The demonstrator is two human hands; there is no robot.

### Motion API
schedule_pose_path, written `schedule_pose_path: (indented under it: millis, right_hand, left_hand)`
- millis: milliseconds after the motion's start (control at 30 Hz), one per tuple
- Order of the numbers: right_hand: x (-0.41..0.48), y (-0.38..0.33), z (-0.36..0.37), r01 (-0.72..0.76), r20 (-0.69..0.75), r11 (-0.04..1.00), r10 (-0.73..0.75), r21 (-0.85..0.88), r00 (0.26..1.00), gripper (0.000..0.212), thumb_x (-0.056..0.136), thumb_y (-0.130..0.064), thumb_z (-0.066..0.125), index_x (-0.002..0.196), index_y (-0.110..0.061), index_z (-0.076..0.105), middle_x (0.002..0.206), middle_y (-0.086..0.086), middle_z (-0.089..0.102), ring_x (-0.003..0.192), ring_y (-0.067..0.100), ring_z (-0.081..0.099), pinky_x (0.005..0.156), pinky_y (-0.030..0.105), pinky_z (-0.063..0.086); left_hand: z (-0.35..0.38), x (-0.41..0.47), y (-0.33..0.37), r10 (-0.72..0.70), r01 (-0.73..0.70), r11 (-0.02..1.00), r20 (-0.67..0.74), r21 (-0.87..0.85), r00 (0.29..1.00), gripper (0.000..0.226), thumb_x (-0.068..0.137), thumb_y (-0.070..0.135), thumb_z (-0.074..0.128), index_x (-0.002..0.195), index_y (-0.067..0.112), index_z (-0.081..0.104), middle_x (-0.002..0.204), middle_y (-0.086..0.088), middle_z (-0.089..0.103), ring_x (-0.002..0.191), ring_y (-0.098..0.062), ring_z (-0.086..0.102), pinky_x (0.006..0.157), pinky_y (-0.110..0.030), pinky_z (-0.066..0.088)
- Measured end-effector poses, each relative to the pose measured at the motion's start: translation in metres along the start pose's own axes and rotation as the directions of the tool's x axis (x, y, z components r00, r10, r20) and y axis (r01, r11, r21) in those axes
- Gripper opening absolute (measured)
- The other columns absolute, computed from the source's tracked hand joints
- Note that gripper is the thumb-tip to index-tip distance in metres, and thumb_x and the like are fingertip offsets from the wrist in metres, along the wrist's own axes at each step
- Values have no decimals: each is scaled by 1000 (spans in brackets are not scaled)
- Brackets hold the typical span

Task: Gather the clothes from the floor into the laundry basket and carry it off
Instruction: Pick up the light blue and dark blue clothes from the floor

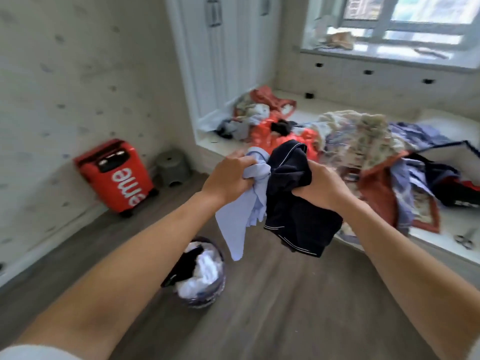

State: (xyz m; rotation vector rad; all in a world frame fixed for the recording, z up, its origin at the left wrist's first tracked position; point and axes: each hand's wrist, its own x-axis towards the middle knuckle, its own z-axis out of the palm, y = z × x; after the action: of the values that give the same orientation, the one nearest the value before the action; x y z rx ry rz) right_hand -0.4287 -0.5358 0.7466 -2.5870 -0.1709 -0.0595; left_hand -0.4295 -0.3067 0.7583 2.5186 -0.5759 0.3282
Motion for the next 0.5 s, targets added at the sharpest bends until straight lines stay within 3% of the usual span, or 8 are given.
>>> schedule_pose_path:
  millis: [67, 133, 267, 367, 500]
  right_hand:
    - [24, -59, 40, 77, 45, 997, -78, 20, 996, 38, 60, -42, 62, 96, -32, 53, 84, -6, 60, 85, 28, 61, 75, 41, 51]
    - [40, -105, 72, 130, 71, 990, -133, 47, 989, 43, 57, -44, 60, 98, -32, 54, 85, -6, 61, 84, 27, 61, 76, 40, 52]
    - [68, -183, 143, 169, 166, 971, -197, 169, 966, 36, 61, -37, 68, 94, -31, 54, 75, -14, 55, 77, 21, 56, 58, 28, 41]
    - [82, -216, 185, 156, 237, 958, -214, 240, 948, 33, 64, -32, 72, 91, -35, 54, 75, -19, 55, 75, 15, 54, 56, 19, 36]
    - [94, -237, 233, 144, 315, 952, -228, 269, 921, 35, 64, -28, 75, 93, -35, 55, 75, -22, 54, 76, 13, 53, 56, 16, 35]
  left_hand:
    - [-37, -29, -59, -59, 60, 998, -53, 16, 997, 27, 73, -3, 56, 71, 19, 41, 73, 4, 38, 66, -24, 43, 58, -30, 27]
    - [-63, -52, -104, -113, 118, 991, -65, 68, 991, 14, 74, -3, 56, 76, 9, 50, 76, 2, 39, 69, -26, 45, 59, -29, 26]
    - [-106, -98, -182, -213, 226, 968, -122, 105, 969, 14, 76, -2, 56, 89, 3, 58, 84, -4, 42, 75, -22, 43, 62, -29, 23]
    - [-120, -124, -221, -280, 297, 949, -153, 102, 948, 14, 77, -2, 56, 90, 2, 59, 84, -3, 41, 77, -20, 42, 64, -27, 25]
    - [-117, -150, -261, -379, 387, 921, -131, 41, 916, 12, 78, -4, 53, 88, 2, 58, 84, -3, 41, 77, -19, 42, 59, -25, 21]
